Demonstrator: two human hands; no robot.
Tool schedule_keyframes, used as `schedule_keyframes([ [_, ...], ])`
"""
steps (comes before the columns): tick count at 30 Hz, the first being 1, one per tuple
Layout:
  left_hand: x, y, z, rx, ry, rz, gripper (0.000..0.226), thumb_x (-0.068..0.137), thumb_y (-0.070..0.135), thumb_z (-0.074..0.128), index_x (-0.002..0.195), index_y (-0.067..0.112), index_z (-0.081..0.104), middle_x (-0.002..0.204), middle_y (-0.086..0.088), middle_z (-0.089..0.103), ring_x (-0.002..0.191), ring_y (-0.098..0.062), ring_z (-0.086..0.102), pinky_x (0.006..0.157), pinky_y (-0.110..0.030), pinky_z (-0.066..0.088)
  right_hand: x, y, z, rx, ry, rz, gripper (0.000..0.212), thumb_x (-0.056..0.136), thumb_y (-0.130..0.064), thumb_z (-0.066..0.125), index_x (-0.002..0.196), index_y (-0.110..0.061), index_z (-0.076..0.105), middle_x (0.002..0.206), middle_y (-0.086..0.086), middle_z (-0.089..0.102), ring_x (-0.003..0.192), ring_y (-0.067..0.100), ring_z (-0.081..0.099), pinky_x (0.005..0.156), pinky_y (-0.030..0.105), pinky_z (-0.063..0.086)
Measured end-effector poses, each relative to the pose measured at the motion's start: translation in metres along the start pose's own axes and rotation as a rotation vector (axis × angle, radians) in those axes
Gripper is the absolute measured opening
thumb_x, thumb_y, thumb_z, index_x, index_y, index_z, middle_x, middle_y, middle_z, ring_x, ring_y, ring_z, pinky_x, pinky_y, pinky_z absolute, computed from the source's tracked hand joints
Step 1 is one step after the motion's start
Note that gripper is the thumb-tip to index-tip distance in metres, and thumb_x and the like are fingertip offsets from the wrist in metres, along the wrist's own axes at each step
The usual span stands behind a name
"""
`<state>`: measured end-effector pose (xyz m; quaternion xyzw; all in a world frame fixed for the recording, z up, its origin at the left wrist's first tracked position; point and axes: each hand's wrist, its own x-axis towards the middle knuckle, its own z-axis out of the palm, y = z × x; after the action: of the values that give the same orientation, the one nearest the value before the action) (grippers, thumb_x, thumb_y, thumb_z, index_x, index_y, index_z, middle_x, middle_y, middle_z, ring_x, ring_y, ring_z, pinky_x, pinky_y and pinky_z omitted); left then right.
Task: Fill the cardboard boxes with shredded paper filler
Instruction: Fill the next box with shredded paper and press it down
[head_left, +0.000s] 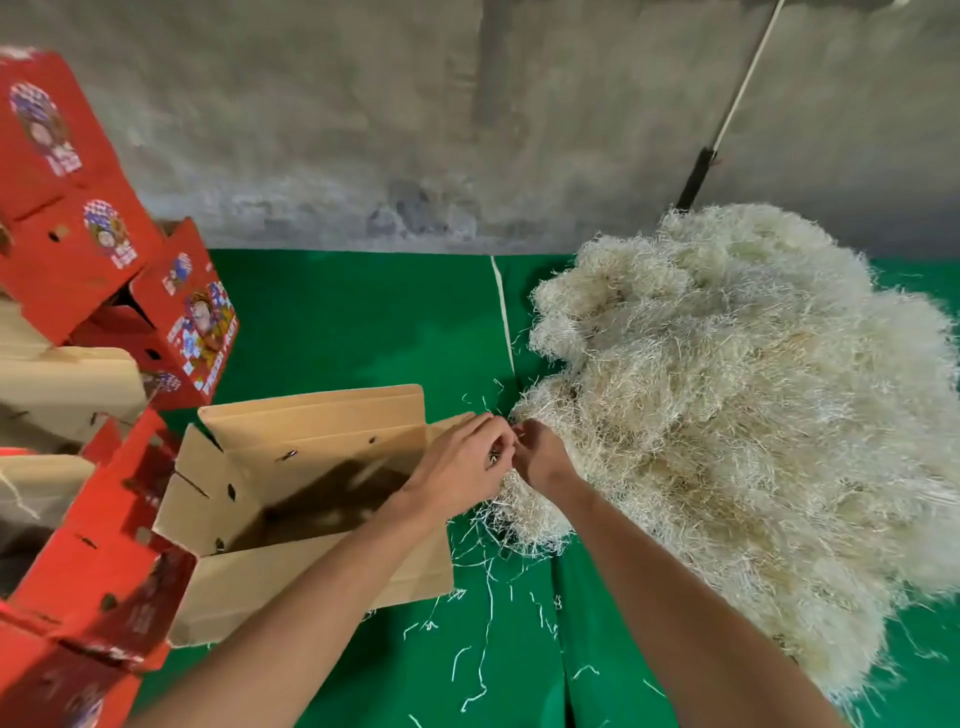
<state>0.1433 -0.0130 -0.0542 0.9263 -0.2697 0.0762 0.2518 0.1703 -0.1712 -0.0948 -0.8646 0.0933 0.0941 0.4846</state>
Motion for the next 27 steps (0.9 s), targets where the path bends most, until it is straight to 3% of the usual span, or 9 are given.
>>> schedule_keyframes([
  [3, 0.038, 0.027, 0.023, -0.109, -0.056, -0.044, 0.021, 0.098, 0.032, 0.055, 0.116, 0.037, 0.045, 0.117, 0.012, 0.055, 0.081, 0.002, 0.055, 0.068, -0.020, 0.048, 0.003, 0.009, -0.051, -0.114, 0.148, -0.061, 0.034, 0.098, -0.031, 0.064, 0.122, -0.008, 0.057, 0.112, 0.006, 0.068, 0.097, 0.020, 0.064, 0.084, 0.032, 0.053],
  [7, 0.077, 0.055, 0.058, -0.275, -0.126, -0.226, 0.067, 0.093, 0.021, 0.066, 0.149, 0.025, 0.028, 0.146, -0.005, 0.043, 0.121, -0.020, 0.056, 0.108, -0.035, 0.043, 0.007, 0.033, -0.098, -0.131, 0.192, -0.019, 0.046, 0.097, -0.029, 0.065, 0.136, -0.011, 0.051, 0.130, 0.008, 0.061, 0.111, 0.023, 0.062, 0.096, 0.039, 0.053],
  [10, 0.096, 0.055, 0.087, -0.362, -0.154, -0.406, 0.087, 0.089, 0.023, 0.071, 0.156, 0.024, 0.016, 0.153, -0.009, 0.033, 0.136, -0.028, 0.044, 0.114, -0.048, 0.038, 0.012, 0.059, -0.107, -0.155, 0.135, -0.001, 0.051, 0.096, -0.021, 0.066, 0.143, -0.012, 0.046, 0.144, 0.011, 0.053, 0.122, 0.027, 0.059, 0.104, 0.044, 0.050],
  [14, 0.118, 0.033, 0.119, -0.409, -0.185, -0.577, 0.097, 0.089, 0.027, 0.070, 0.159, 0.031, 0.002, 0.166, -0.005, 0.006, 0.153, -0.026, 0.005, 0.123, -0.053, 0.015, 0.021, 0.086, -0.091, -0.222, 0.009, 0.002, 0.064, 0.092, -0.028, 0.070, 0.147, -0.015, 0.041, 0.148, 0.009, 0.051, 0.123, 0.025, 0.058, 0.107, 0.044, 0.048],
  [19, 0.130, 0.007, 0.142, -0.580, -0.237, -0.657, 0.097, 0.089, 0.011, 0.070, 0.159, 0.036, 0.008, 0.167, -0.002, 0.004, 0.153, -0.026, 0.013, 0.122, -0.052, 0.022, 0.027, 0.106, -0.051, -0.119, -0.058, 0.016, 0.073, 0.091, -0.036, 0.071, 0.149, -0.011, 0.036, 0.152, 0.012, 0.043, 0.131, 0.027, 0.050, 0.111, 0.045, 0.043],
  [21, 0.123, 0.000, 0.155, -0.669, -0.316, -0.720, 0.086, 0.091, 0.011, 0.067, 0.158, 0.032, 0.017, 0.165, -0.005, 0.018, 0.138, -0.025, 0.044, 0.112, -0.040, 0.041, 0.031, 0.108, -0.034, -0.009, -0.019, 0.068, 0.060, 0.098, -0.034, 0.062, 0.146, -0.008, 0.037, 0.149, 0.015, 0.046, 0.128, 0.026, 0.053, 0.109, 0.044, 0.046],
  [23, 0.113, -0.005, 0.170, -0.612, -0.385, -0.807, 0.065, 0.098, 0.026, 0.060, 0.155, 0.029, 0.029, 0.152, -0.009, 0.041, 0.090, -0.013, 0.063, 0.074, -0.023, 0.058, 0.034, 0.107, -0.020, 0.173, 0.045, 0.122, 0.039, 0.106, -0.038, 0.043, 0.135, -0.012, 0.042, 0.135, 0.015, 0.057, 0.108, 0.018, 0.062, 0.096, 0.037, 0.054],
  [25, 0.103, -0.003, 0.182, -0.551, -0.359, -0.917, 0.050, 0.103, 0.044, 0.046, 0.150, 0.028, 0.037, 0.135, -0.009, 0.056, 0.067, -0.006, 0.056, 0.050, -0.018, 0.048, 0.038, 0.108, -0.012, 0.265, 0.162, 0.157, 0.041, 0.105, -0.049, 0.033, 0.121, -0.015, 0.047, 0.110, 0.003, 0.062, 0.090, 0.011, 0.059, 0.089, 0.042, 0.056],
  [27, 0.096, 0.003, 0.192, -0.589, -0.245, -1.045, 0.048, 0.102, 0.057, 0.035, 0.136, 0.026, 0.050, 0.109, -0.004, 0.066, 0.065, -0.006, 0.056, 0.047, -0.018, 0.042, 0.042, 0.111, -0.006, 0.282, 0.222, 0.190, 0.051, 0.099, -0.064, 0.033, 0.113, -0.017, 0.048, 0.098, -0.004, 0.057, 0.085, 0.011, 0.057, 0.087, 0.047, 0.056],
])
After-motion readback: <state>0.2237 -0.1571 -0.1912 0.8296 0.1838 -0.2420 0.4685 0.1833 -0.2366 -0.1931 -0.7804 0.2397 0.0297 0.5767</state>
